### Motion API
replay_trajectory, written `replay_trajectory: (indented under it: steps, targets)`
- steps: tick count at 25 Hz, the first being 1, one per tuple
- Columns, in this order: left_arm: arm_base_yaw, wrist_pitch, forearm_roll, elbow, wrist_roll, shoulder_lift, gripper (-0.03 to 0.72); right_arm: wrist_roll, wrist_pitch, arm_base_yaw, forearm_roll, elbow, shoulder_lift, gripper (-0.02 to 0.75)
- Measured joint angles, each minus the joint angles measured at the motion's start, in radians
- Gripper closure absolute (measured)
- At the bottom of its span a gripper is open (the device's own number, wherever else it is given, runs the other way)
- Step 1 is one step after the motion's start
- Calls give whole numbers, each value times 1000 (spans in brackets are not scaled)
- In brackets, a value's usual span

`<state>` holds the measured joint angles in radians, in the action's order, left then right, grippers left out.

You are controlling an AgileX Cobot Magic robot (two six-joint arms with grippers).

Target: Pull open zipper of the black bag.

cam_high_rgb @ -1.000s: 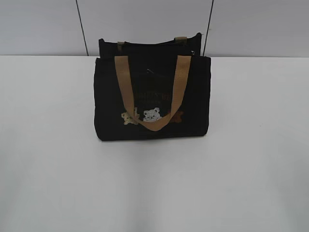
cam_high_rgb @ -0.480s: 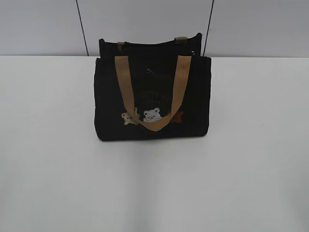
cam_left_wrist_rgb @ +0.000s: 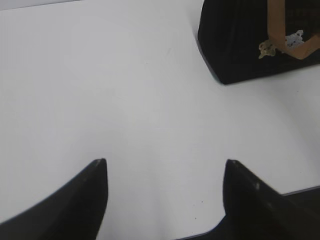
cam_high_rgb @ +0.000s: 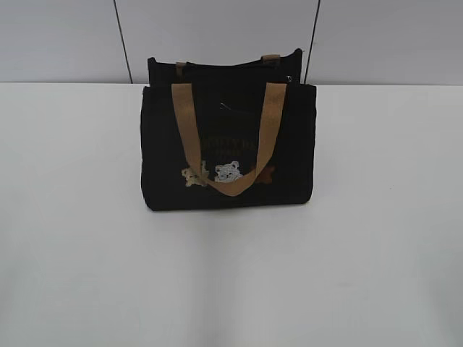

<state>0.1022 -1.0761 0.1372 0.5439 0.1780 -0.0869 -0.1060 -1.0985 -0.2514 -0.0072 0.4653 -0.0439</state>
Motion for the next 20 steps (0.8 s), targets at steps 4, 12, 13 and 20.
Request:
replay_trajectory:
  steps: [4,12,13,20]
  targets:
    - [0,0,2,0,0,0,153,0,0,0,0,0,0,162]
    - [0,1,4,0,-1,8,174,0,1,10,0,0,0,162]
    - [0,1,4,0,-1,17,176,0,1,22,-1,0,0,162]
    - [-100,1,4,0,-2,92,185,0,4,154,-1,0,23,162]
